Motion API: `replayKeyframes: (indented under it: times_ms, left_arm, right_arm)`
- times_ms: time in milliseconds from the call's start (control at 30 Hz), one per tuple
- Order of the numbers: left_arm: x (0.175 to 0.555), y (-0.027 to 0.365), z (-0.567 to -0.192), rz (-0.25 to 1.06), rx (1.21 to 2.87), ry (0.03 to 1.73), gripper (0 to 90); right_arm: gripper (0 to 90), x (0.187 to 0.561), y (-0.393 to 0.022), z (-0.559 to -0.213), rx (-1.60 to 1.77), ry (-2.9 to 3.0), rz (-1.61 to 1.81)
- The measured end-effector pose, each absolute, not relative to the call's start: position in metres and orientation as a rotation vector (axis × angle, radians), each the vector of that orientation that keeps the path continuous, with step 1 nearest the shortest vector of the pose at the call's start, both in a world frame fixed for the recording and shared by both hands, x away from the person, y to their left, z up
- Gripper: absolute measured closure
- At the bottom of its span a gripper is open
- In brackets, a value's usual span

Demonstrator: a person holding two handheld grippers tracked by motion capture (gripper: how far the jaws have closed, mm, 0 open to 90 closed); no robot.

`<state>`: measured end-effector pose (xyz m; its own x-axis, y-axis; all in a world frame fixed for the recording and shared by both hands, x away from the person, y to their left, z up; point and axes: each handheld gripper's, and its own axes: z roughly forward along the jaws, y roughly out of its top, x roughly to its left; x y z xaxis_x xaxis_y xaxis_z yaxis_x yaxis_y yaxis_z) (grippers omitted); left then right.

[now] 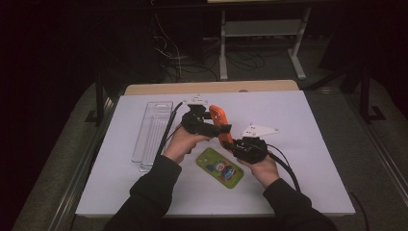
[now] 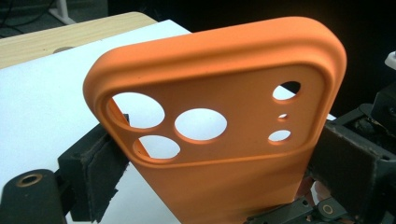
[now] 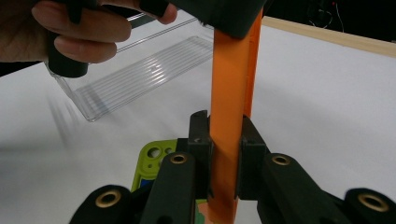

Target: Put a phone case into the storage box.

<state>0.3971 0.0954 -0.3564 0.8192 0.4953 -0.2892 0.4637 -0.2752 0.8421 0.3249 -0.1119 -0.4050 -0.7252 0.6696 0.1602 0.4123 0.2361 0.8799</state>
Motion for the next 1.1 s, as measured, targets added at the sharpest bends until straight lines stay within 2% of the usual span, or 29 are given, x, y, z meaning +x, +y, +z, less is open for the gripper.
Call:
replayKeyframes:
  times_ms: [533, 633, 700, 1100]
  left_arm:
    - [0.396, 0.097, -0.354, 0.014, 1.911, 0.701, 14.9]
    - [0.396, 0.096, -0.355, 0.023, 1.933, 0.697, 15.0]
    - [0.396, 0.096, -0.354, 0.027, 1.937, 0.698, 15.0]
    - [0.399, 0.107, -0.346, 0.075, 1.984, 0.719, 15.0]
  right_arm:
    - [77.2, 0.325, -0.108, -0.408, 0.99, 2.281, 1.445]
    - [69.6, 0.325, -0.11, -0.407, 0.993, 2.291, 1.448]
    - [57.7, 0.326, -0.111, -0.406, 0.998, 2.288, 1.451]
    - [20.1, 0.326, -0.13, -0.408, 1.045, 2.354, 1.337]
